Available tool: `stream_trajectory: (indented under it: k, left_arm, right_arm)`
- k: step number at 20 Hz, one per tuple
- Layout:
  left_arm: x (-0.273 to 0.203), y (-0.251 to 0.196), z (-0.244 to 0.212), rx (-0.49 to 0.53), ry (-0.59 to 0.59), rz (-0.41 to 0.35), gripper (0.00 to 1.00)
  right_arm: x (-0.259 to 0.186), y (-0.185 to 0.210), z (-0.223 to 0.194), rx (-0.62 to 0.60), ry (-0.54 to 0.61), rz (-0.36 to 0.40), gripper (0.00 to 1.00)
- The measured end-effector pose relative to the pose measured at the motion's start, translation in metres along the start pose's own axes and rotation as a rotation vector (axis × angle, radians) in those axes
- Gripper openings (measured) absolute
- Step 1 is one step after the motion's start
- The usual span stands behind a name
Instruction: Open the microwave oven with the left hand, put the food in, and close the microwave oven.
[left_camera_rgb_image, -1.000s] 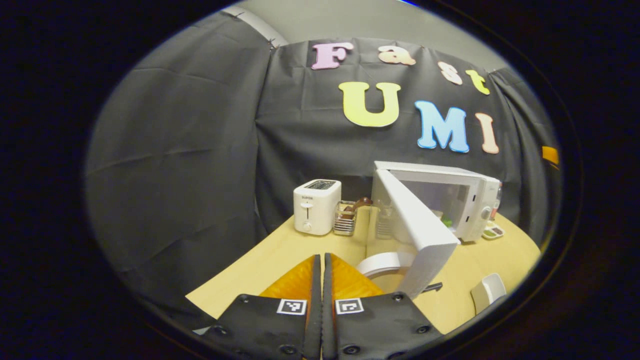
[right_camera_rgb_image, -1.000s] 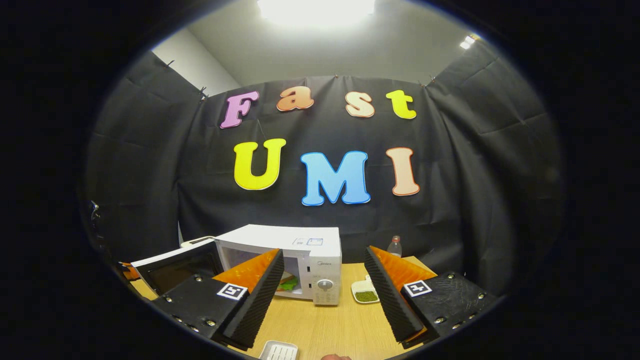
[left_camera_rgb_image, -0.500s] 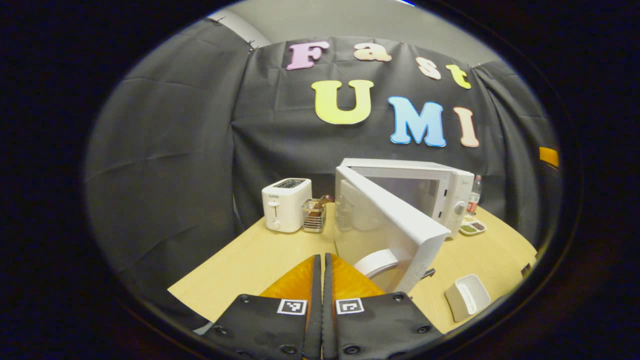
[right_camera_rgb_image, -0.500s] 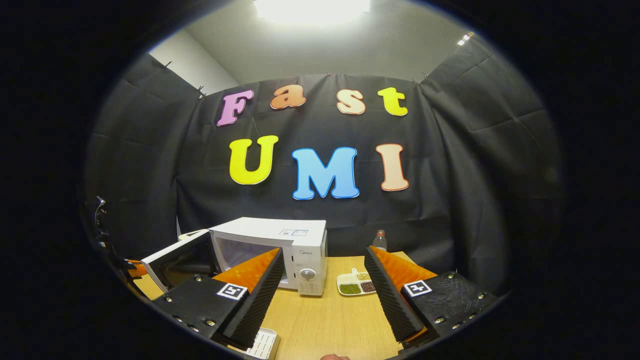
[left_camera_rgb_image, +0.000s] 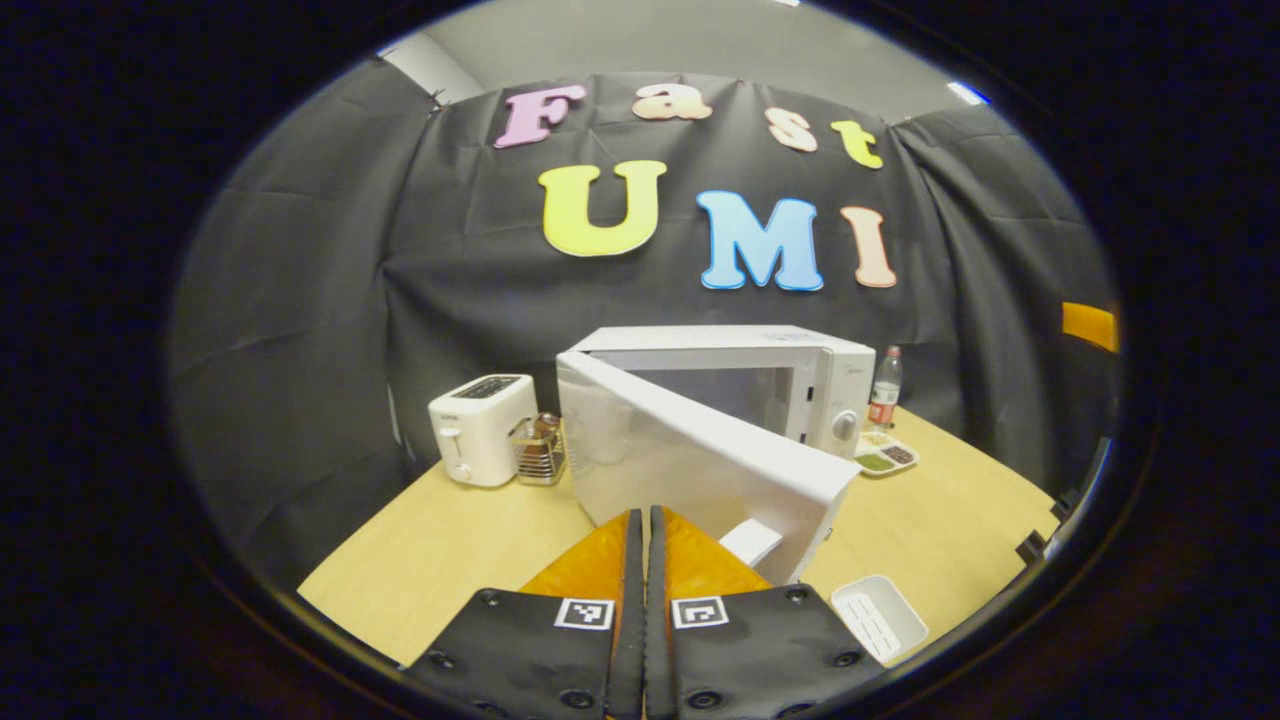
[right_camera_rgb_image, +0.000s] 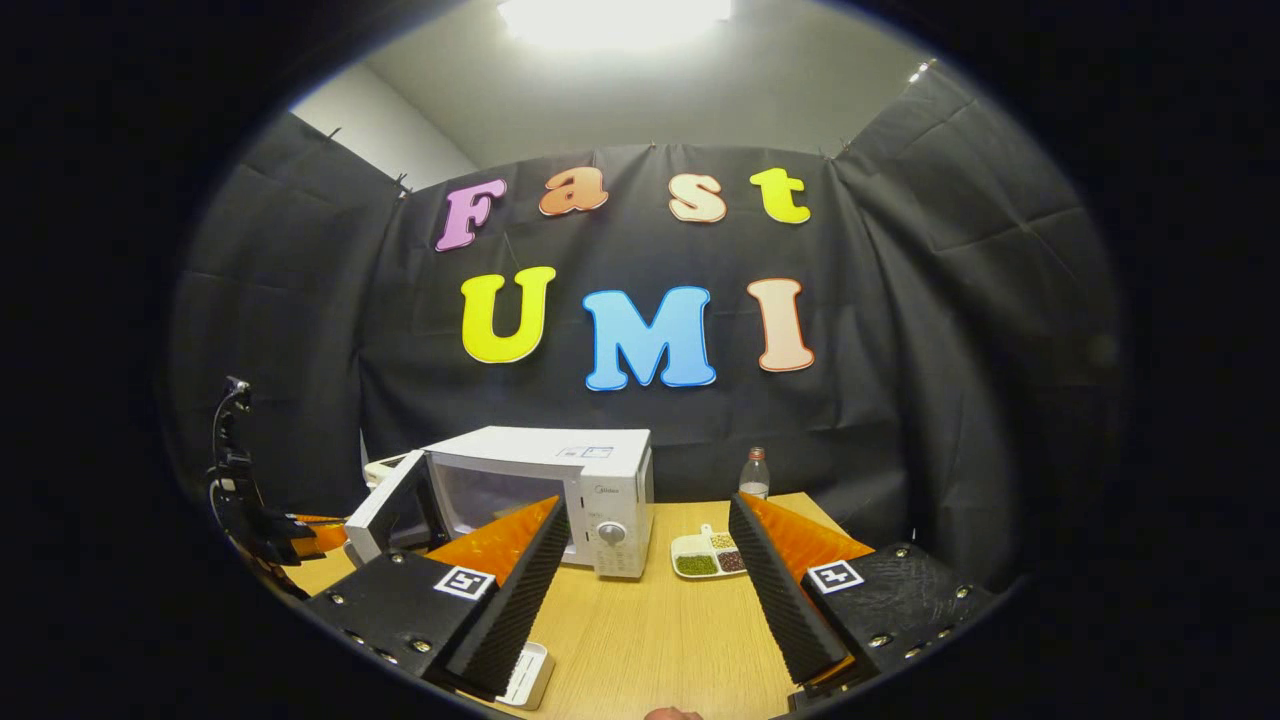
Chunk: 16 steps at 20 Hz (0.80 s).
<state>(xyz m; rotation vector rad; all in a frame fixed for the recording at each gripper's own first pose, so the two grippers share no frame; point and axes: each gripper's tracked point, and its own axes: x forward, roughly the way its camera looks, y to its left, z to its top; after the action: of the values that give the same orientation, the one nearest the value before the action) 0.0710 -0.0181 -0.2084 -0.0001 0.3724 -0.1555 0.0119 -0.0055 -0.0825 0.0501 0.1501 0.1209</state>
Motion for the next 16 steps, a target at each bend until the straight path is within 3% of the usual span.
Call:
stream_trajectory:
  k: [8, 16]
  left_arm:
    - [0.057, -0.059, 0.017, 0.031, -0.003, -0.153, 0.07]
    - [0.104, -0.083, 0.037, 0.016, -0.022, -0.218, 0.07]
  right_arm:
    - [0.022, -0.004, 0.002, -0.002, 0.014, -0.046, 0.98]
    - [0.045, -0.009, 0.002, -0.001, 0.028, -0.091, 0.98]
